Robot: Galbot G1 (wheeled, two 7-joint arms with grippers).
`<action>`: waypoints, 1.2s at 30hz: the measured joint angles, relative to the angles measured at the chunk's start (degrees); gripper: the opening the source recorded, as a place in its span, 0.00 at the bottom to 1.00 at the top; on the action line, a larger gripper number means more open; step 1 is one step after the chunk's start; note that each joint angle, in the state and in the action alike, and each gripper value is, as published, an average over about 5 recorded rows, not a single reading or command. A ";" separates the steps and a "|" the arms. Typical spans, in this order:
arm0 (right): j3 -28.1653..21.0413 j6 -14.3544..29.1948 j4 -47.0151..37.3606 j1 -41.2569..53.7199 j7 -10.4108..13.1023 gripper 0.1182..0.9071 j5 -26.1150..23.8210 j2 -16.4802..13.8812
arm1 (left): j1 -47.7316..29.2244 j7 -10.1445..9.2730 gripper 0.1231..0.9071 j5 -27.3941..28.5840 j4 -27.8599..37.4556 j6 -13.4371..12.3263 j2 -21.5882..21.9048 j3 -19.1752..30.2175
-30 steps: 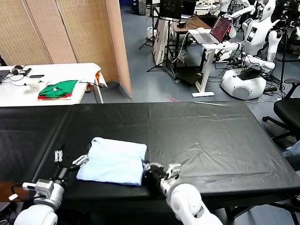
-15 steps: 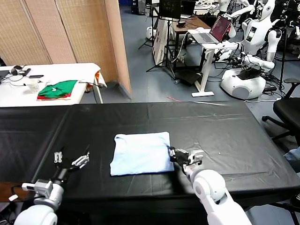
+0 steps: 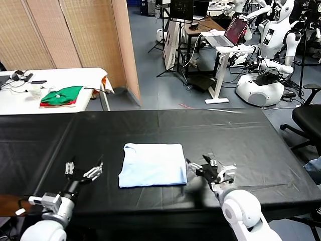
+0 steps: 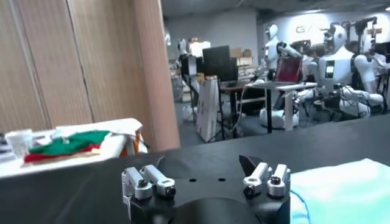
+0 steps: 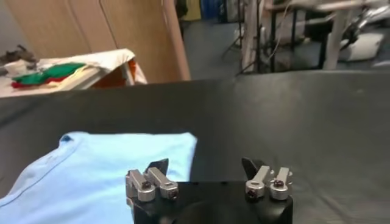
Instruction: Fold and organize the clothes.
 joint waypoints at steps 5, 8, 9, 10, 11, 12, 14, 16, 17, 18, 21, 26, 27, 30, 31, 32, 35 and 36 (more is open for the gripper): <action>2.47 4.43 3.51 -4.08 -0.48 1.00 -3.12 -1.27 | 2.39 -1.72 1.00 -0.89 -2.26 1.52 0.48 -0.22; 3.51 7.92 6.01 -7.77 -0.24 1.00 -5.55 -2.14 | 4.59 -2.13 1.00 -1.82 -3.27 1.68 0.72 -0.93; 3.71 9.32 6.86 -9.26 -0.07 1.00 -6.62 -2.28 | 5.39 -2.29 1.00 -2.29 -3.53 1.70 0.80 -1.18; 3.84 10.84 7.66 -10.80 0.16 1.00 -7.78 -2.33 | 6.18 -2.48 1.00 -2.75 -3.77 1.76 0.88 -1.44; 3.96 12.38 8.44 -12.39 0.41 1.00 -8.91 -2.29 | 6.99 -2.69 1.00 -3.22 -4.01 1.83 0.96 -1.72; 4.05 13.97 9.17 -14.00 0.74 1.00 -10.06 -2.20 | 7.79 -2.91 1.00 -3.74 -4.25 1.91 1.04 -2.00; 4.22 17.08 10.57 -17.17 1.56 1.00 -12.33 -1.91 | 9.36 -3.44 1.00 -4.69 -4.64 2.10 1.17 -2.55; 4.29 19.97 11.85 -20.19 2.60 1.00 -14.41 -1.59 | 10.96 -3.91 1.00 -5.37 -4.84 2.13 1.26 -3.07; 4.30 21.37 12.43 -21.67 3.21 1.00 -15.36 -1.44 | 11.77 -4.07 1.00 -5.56 -4.94 2.09 1.32 -3.31; 4.29 22.71 12.95 -23.09 3.87 1.00 -16.28 -1.30 | 12.61 -4.16 1.00 -5.65 -5.02 1.96 1.39 -3.53; 4.18 26.49 14.29 -27.42 6.04 1.00 -19.13 -0.81 | 15.13 -4.19 1.00 -5.66 -5.28 1.35 1.46 -4.11; 3.61 31.58 16.20 -35.38 9.37 1.00 -22.57 0.32 | 18.82 -4.21 1.00 -5.62 -5.87 0.49 0.99 -4.64; 3.46 32.24 16.50 -36.96 10.07 1.00 -22.88 0.52 | 19.40 -4.21 1.00 -5.62 -6.03 0.44 0.89 -4.75; 2.92 33.27 17.24 -41.26 12.15 1.00 -23.32 1.03 | 20.91 -4.23 1.00 -5.61 -6.46 0.53 0.60 -5.02; 2.74 33.35 17.42 -42.45 12.73 1.00 -23.32 1.16 | 21.31 -4.23 1.00 -5.60 -6.55 0.58 0.49 -5.08; 2.54 33.31 17.62 -43.51 13.23 1.00 -23.25 1.26 | 21.65 -4.23 1.00 -5.59 -6.62 0.61 0.40 -5.12; 2.05 32.94 17.99 -45.80 14.19 1.00 -22.91 1.44 | 22.20 -4.22 1.00 -5.52 -6.67 0.66 0.22 -5.23; 1.92 32.81 18.07 -46.32 14.35 1.00 -22.81 1.47 | 22.29 -4.21 1.00 -5.50 -6.67 0.67 0.19 -5.27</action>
